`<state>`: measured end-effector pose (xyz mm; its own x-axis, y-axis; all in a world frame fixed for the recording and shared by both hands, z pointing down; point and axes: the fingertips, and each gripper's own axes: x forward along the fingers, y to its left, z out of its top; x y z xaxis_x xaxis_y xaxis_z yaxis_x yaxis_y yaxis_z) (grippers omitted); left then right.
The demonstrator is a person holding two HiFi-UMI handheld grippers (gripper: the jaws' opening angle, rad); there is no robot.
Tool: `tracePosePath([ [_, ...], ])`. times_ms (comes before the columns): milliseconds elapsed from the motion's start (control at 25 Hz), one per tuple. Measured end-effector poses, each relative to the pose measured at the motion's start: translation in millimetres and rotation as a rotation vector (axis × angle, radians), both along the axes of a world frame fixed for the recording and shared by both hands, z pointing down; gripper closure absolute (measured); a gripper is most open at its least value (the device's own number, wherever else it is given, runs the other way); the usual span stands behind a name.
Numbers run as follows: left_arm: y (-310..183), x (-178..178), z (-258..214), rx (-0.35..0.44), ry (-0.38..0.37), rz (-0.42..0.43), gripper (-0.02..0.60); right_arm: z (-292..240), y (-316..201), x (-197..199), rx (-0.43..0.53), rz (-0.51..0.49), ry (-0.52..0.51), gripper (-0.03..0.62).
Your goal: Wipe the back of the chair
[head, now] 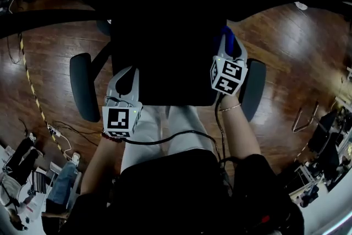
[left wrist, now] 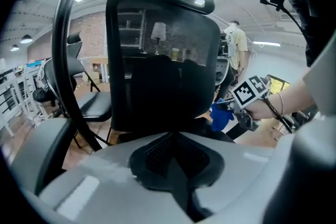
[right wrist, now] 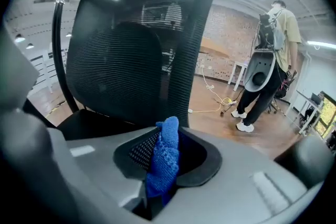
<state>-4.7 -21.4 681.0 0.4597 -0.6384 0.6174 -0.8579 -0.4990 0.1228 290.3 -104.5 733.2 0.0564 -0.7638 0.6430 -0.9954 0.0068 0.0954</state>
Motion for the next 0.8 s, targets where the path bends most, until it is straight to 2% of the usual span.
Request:
tracePosePath([
  [120, 1.0, -2.3, 1.4, -0.021, 0.008, -0.065, 0.574, 3.6, -16.3, 5.7, 0.017, 0.011, 0.043, 0.510],
  [240, -4.9, -11.1, 2.4, 0.021, -0.025, -0.145, 0.574, 12.8, -37.5, 9.8, -0.022, 0.004, 0.129, 0.510],
  [320, -7.9, -14.8, 10.3, 0.014, -0.038, -0.190, 0.574, 15.3, -49.0, 13.2, -0.044, -0.004, 0.174, 0.510],
  [440, -3.9, -13.0, 20.4, -0.013, -0.032, -0.200, 0.574, 16.3, -52.4, 13.9, -0.051, -0.022, 0.216, 0.510],
  [680, 14.8, -27.8, 7.6, -0.019, 0.010, -0.243, 0.574, 17.8, -45.2, 13.4, -0.083, 0.078, 0.183, 0.510],
  [800, 18.2, -43.8, 1.1, -0.004, 0.017, -0.251, 0.574, 15.2, -50.3, -11.2, -0.067, 0.061, 0.158, 0.510],
])
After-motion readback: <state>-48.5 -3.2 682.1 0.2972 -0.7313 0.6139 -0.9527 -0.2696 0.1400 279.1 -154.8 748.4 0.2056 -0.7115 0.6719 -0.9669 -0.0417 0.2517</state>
